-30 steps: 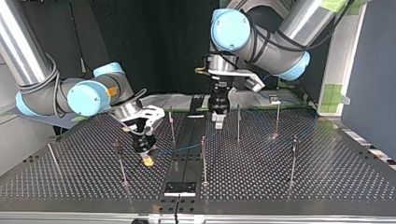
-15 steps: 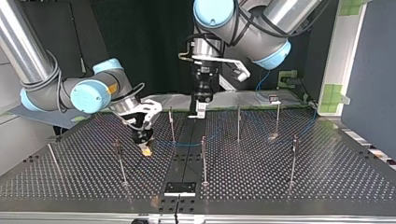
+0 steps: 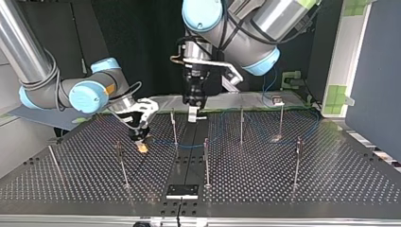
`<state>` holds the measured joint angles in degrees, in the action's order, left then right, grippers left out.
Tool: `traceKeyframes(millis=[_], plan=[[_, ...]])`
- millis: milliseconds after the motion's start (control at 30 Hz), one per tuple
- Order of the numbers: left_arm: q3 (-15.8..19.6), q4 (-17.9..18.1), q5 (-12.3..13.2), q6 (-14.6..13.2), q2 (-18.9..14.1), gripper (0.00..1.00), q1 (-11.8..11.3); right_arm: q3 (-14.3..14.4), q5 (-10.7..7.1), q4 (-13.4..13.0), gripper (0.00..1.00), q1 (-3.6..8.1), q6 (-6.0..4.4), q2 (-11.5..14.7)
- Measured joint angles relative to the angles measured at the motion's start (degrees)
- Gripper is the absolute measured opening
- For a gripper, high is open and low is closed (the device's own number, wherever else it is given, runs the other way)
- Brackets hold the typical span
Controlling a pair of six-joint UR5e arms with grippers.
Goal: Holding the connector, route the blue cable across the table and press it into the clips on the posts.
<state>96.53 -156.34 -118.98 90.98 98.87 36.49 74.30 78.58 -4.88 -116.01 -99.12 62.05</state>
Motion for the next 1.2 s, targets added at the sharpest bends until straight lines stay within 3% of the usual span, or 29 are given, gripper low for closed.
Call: traceKeyframes(millis=[567, 1200], plan=[[-7.84, -2.00, -6.18, -5.15, 7.04, 1.00, 1.34, 0.36, 0.07, 0.03, 0.00, 1.70, 0.17, -0.11], [-17.53, 1.58, -15.13, -10.78, 16.49, 1.00, 3.37, 0.38, 0.07, 0.03, 0.00, 2.23, 0.22, -0.36]])
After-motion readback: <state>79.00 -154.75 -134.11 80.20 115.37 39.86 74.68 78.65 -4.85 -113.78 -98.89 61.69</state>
